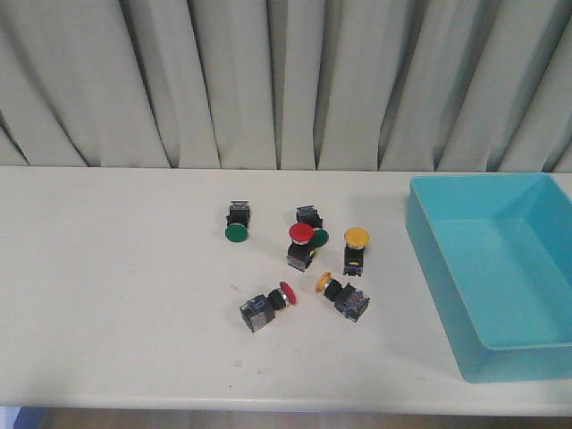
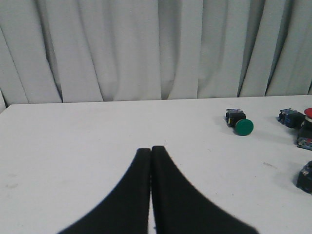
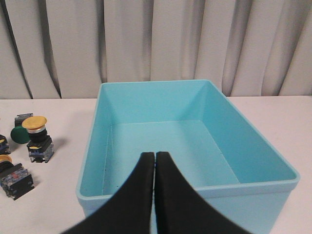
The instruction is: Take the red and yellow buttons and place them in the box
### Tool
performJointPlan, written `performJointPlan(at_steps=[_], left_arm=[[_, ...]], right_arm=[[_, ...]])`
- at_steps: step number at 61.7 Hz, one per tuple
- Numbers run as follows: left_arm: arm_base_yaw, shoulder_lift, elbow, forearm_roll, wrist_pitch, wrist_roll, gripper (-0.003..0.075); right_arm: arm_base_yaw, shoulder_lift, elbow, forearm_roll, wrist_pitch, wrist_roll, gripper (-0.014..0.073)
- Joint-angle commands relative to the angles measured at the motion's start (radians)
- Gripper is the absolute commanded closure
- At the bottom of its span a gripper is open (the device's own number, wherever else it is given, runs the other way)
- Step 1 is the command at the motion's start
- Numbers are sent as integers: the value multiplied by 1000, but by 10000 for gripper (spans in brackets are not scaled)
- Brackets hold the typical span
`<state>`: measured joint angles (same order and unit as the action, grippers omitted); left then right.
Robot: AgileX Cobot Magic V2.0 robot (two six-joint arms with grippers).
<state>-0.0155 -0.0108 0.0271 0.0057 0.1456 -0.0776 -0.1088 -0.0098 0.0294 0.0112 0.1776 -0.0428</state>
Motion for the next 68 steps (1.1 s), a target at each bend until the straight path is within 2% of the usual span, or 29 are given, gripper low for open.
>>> performJointPlan(at_steps=[1,36,44,48,51,61,64,68], left_arm=[[-5,-14,48,-6,-74,-9,726],[-5,-14,48,-6,-74,-8,726],[-5,-14,47,23,-117,24,726],[-5,-14,42,10,-167,18,726],[-5,-14,31,4,-214,10,726],[-5,27,-92,8,-513,-78,726],[-5,102,-174,32,-563,-79,726],[-5,233,-328,101,-535,-83,726]], right_arm=[[-5,-10,7,-2,-74,-4,599],[-5,-10,7,-2,-73,-4,599],[-5,-10,7,-2,-78,-4,599],[-5,-10,7,1,-167,-4,599],[-5,-10,4,11,-293,2,599],[-5,34,-136,32,-892,1,599],[-5,99,-224,49,-953,0,599],[-5,223,-382,49,-869,-4,599]])
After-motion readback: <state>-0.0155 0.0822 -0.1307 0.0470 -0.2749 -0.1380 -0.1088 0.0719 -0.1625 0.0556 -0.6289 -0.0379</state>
